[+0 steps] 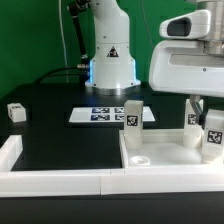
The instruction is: Assemble square table
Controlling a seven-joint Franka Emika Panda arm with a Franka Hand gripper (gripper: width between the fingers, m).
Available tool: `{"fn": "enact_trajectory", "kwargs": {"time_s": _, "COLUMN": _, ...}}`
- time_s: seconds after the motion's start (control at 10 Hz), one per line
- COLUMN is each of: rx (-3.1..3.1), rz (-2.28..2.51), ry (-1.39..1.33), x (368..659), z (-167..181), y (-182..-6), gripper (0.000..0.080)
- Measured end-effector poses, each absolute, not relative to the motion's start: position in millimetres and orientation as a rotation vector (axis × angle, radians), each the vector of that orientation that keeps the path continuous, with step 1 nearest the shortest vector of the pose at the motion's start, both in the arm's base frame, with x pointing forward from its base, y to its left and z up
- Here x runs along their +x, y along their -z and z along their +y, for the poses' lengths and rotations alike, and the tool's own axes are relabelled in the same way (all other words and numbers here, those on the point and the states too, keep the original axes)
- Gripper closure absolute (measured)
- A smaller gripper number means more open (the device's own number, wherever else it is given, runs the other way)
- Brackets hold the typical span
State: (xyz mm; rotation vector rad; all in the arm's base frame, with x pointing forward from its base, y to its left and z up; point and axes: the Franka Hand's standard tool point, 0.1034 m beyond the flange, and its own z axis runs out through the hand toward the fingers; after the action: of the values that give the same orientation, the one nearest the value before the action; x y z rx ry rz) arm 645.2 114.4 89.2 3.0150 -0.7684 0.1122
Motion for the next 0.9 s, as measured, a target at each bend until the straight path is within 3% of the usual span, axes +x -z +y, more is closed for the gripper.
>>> {"fn": "enact_trajectory", "kwargs": {"time_s": 0.4, "rx": 2.882, "rz": -1.179, "ry": -0.109, "x": 643, "z": 110, "y": -87.9, "gripper": 0.0510}}
{"fn": "enact_trajectory", "kwargs": {"time_s": 0.9, "rx": 2.463, "rz": -2.116, "ry": -0.187, "x": 627, "z": 102, "y": -86.9, "gripper": 0.0508}}
